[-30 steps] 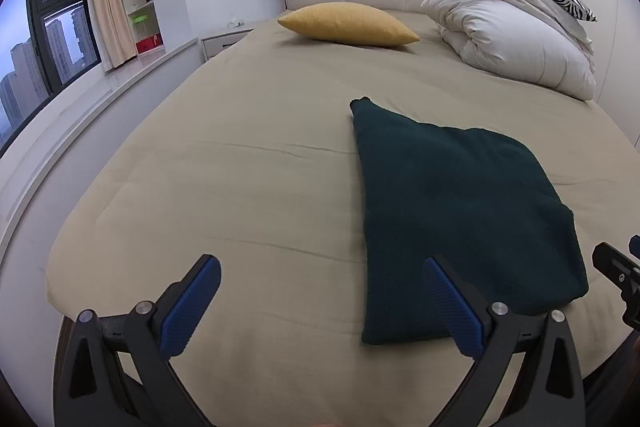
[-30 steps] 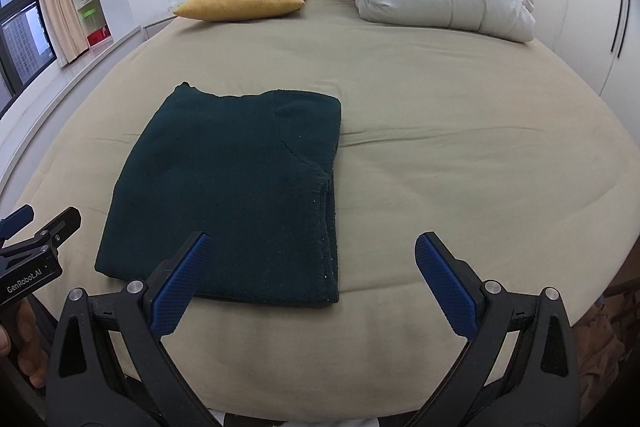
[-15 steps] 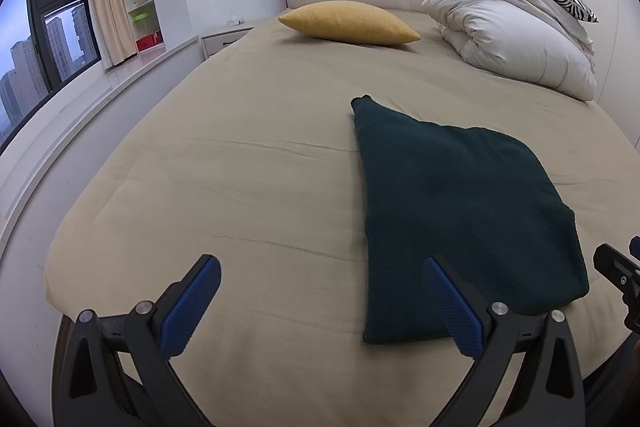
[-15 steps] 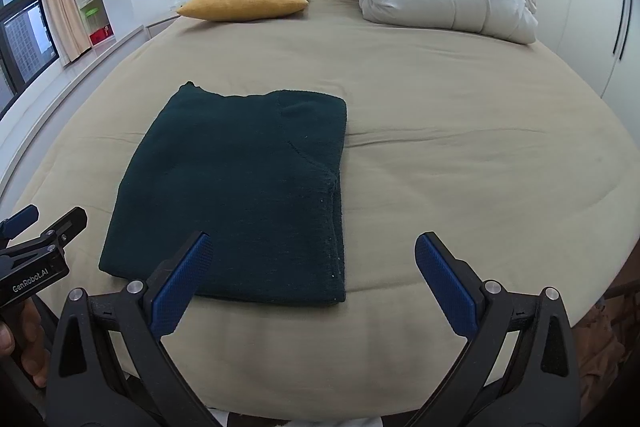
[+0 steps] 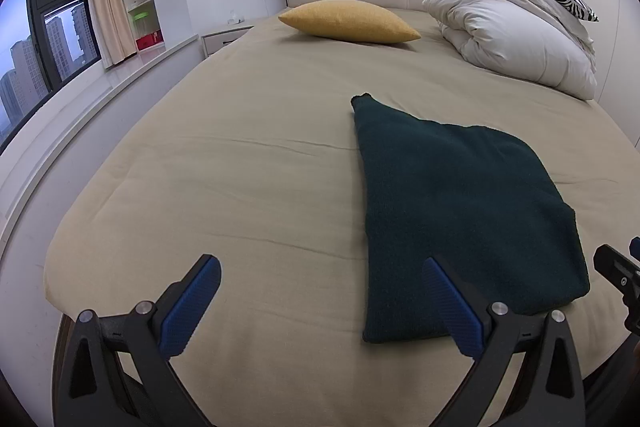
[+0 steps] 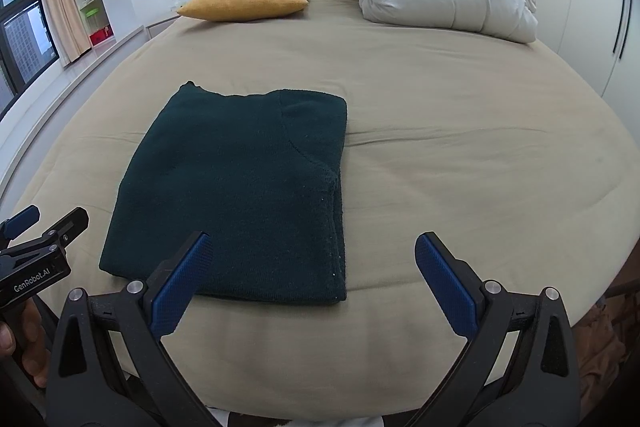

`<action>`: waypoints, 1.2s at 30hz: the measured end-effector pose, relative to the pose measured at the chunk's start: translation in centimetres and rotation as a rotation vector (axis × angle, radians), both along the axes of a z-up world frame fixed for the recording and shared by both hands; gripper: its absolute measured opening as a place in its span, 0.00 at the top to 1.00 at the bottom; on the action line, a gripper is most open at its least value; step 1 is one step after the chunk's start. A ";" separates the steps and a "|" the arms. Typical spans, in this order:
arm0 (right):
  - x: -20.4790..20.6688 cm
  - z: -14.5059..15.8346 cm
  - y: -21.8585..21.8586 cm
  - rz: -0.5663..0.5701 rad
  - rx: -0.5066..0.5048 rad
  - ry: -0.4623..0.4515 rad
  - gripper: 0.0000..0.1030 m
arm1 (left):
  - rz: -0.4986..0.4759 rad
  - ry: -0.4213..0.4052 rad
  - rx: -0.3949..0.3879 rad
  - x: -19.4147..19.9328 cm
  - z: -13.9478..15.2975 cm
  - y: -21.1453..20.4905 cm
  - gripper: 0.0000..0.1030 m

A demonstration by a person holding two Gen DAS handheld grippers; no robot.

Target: Fold small clothes

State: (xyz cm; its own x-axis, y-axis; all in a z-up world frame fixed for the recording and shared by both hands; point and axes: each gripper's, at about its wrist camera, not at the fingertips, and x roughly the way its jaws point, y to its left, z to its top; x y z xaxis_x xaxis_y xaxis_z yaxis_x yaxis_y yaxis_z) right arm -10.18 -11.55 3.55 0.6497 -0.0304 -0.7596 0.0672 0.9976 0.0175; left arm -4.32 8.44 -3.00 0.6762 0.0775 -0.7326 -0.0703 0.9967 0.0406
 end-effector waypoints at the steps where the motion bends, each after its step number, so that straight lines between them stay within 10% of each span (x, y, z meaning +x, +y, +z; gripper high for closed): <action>1: 0.0 0.0 0.0 0.000 0.001 0.000 0.00 | 0.000 0.000 0.000 0.0 0.0 0.0 0.00; 36: -0.2 -0.1 0.2 0.000 0.002 0.002 0.00 | -0.004 0.004 -0.001 0.1 -0.2 0.3 0.00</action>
